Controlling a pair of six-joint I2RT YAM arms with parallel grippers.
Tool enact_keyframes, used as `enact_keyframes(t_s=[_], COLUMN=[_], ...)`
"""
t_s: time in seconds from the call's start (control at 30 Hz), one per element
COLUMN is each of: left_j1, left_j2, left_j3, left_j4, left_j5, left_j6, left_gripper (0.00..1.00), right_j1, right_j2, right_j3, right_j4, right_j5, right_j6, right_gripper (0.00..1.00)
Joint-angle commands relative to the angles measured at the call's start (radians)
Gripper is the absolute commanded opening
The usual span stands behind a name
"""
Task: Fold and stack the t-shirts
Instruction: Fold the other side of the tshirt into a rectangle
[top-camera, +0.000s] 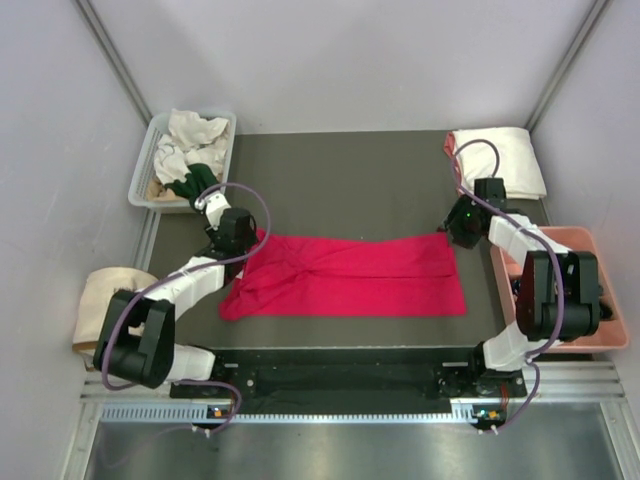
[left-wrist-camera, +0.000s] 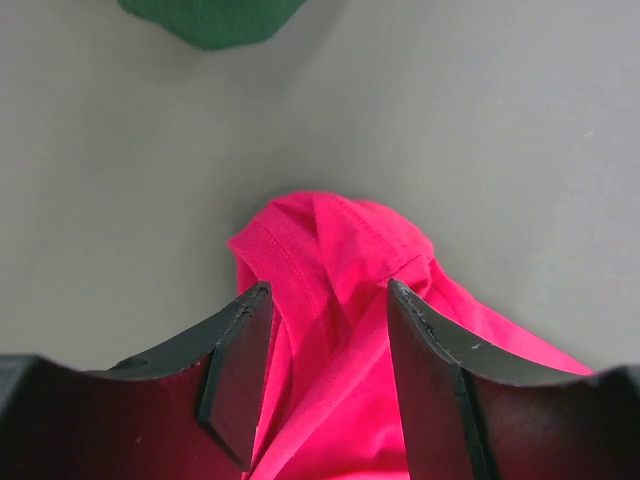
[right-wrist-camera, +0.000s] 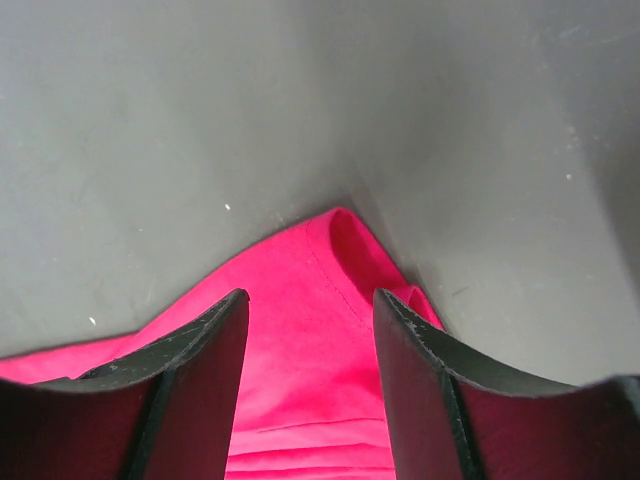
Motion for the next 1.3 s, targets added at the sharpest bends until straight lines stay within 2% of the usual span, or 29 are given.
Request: enact_keyframes(t_s=[0.0, 0.4, 0.67, 1.07, 1.17, 1.27], left_j1=[0.006, 0.011, 0.044, 0.089, 0.09, 0.09], left_j2=[0.021, -0.057, -0.042, 0.11, 0.103, 0.063], left_j3=[0.033, -0.036, -0.102, -0.049, -0.033, -0.033], left_j4=[0.05, -0.025, -0.05, -0.002, -0.013, -0.031], left_j5=[-0.002, -0.037, -0.025, -0.005, 0.007, 0.007], left_j6=[-0.028, -0.042, -0.136, -0.153, -0.149, -0.148], left_gripper=[0.55, 0.54, 0.54, 0.5, 0.48, 0.48], right_j1=[0.006, 0.006, 0.006, 0.006, 0.01, 0.079], right_j2=[0.017, 0.016, -0.035, -0.064, -0.055, -0.004], right_j3=[0.041, 0.06, 0.063, 0.06, 0.066, 0.141], right_j4=[0.028, 0.005, -0.009, -0.018, 0.009, -0.013], right_j5=[-0.019, 0.013, 0.012, -0.014, -0.07, -0.109], right_j6=[0.017, 0.009, 0.002, -0.012, -0.044, -0.113], right_gripper=[0.53, 0.53, 0.54, 0.54, 0.54, 0.54])
